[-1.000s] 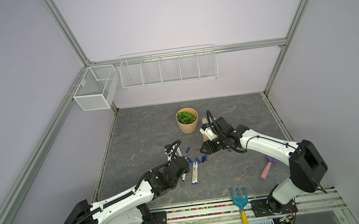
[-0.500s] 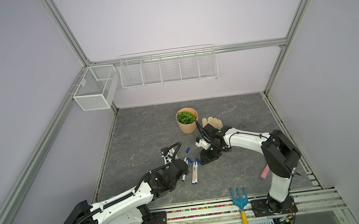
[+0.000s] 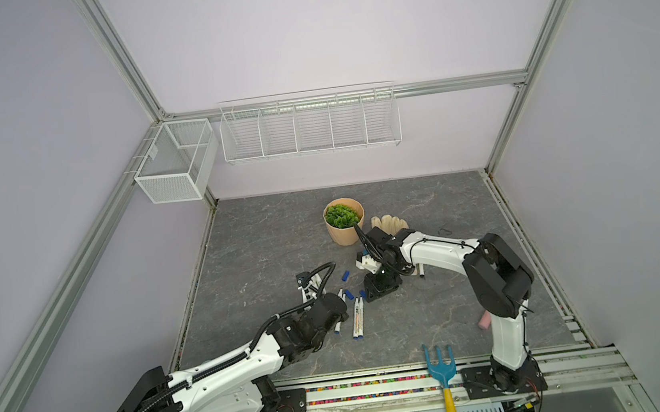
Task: Insert the pens into the pen caps
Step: 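Lower the right gripper to the black cap among blue caps and grasp it, then lift the black cap with the right gripper above the held marker tip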
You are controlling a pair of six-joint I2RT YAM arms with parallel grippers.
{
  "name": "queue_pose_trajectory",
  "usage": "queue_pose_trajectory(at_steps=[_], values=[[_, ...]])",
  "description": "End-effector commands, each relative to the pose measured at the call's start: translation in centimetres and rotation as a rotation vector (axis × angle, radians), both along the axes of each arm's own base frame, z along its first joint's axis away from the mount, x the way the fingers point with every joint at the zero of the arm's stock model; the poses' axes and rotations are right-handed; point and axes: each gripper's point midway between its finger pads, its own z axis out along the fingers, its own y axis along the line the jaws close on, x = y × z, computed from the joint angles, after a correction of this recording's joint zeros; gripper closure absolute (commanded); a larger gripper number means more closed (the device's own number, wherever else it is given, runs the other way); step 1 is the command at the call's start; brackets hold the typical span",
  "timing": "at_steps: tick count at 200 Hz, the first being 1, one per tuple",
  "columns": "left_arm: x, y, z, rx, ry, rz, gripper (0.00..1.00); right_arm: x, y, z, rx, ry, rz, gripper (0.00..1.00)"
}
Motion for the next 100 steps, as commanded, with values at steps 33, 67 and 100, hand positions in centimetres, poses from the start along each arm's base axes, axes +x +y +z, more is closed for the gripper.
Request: queue_pose_trajectory(at_steps=[33, 67, 100], values=[[0.4, 0.2, 1.0, -0.013, -0.011, 0.035, 1.0, 1.8, -0.7, -1.0, -0.087, -0.035, -0.033, 0.55], [0.4, 0.1, 0.9, -0.019, -0.01, 0.031, 1.0, 2.4, -0.8, -1.5, -0.132, -0.054, -0.038, 0.57], [0.4, 0.0, 0.9, -0.02, -0.013, 0.027, 1.0, 2.1, -1.2, -2.1, -0.195, -0.072, -0.014, 0.61]])
